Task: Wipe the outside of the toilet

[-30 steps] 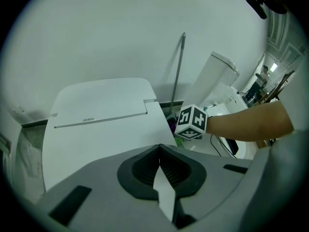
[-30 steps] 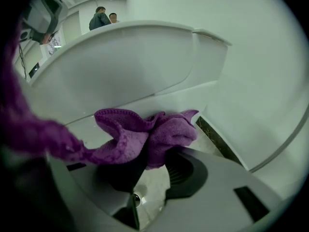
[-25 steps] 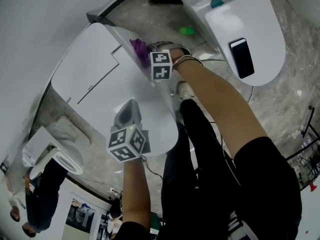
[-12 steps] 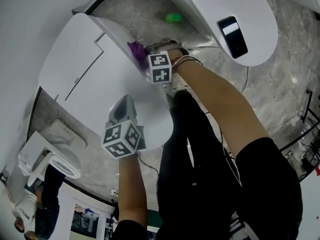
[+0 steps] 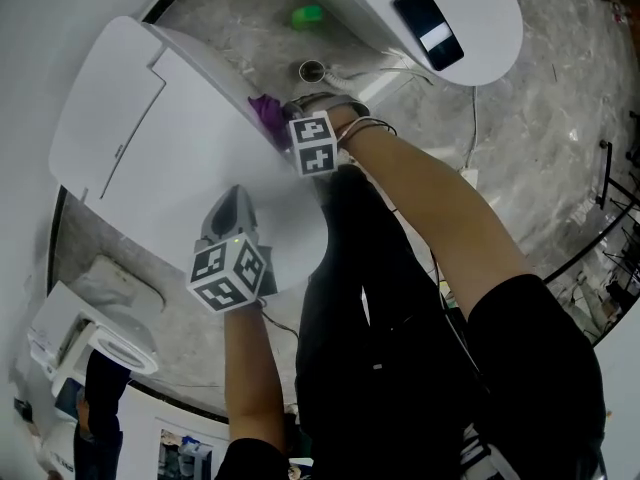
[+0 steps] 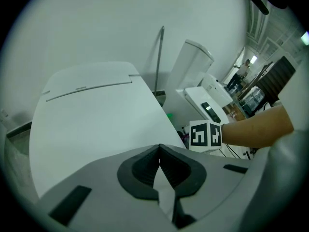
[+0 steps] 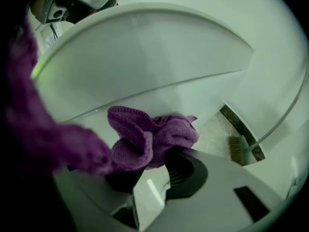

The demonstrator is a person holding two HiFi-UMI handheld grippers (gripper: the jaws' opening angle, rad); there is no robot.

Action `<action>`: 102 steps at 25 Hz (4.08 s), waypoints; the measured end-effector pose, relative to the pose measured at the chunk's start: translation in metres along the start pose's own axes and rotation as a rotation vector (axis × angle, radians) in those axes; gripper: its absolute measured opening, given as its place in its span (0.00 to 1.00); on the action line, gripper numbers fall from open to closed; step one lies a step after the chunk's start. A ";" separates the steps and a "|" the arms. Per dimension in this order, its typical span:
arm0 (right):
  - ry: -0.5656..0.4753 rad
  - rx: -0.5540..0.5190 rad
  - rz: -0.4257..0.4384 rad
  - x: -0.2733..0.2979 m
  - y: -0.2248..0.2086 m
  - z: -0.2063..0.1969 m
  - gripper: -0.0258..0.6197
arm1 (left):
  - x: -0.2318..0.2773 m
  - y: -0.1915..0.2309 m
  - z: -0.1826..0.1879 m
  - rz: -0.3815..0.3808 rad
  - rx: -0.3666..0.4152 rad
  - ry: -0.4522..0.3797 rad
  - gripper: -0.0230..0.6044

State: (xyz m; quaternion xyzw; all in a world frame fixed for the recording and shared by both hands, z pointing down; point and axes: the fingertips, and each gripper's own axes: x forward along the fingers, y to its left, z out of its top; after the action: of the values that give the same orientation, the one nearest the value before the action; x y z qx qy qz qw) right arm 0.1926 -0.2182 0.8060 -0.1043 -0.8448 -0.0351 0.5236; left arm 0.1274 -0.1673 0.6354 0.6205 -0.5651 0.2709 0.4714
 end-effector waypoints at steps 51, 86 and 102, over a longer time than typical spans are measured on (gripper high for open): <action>-0.001 0.042 0.006 0.000 0.338 -0.017 0.21 | -0.133 -0.061 -0.345 0.160 -0.346 -0.090 0.05; -0.090 0.610 -0.275 0.101 0.432 0.197 0.21 | -0.256 0.154 -0.509 0.058 -0.546 -0.160 0.05; -0.246 0.915 -0.377 0.110 0.412 0.244 0.21 | -0.275 0.211 -0.509 0.085 -0.507 -0.152 0.05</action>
State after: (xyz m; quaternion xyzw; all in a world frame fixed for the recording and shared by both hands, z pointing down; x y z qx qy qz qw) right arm 0.0186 0.2400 0.7743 0.2866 -0.8332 0.2570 0.3970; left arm -0.0336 0.4263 0.6627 0.4770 -0.6744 0.0931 0.5560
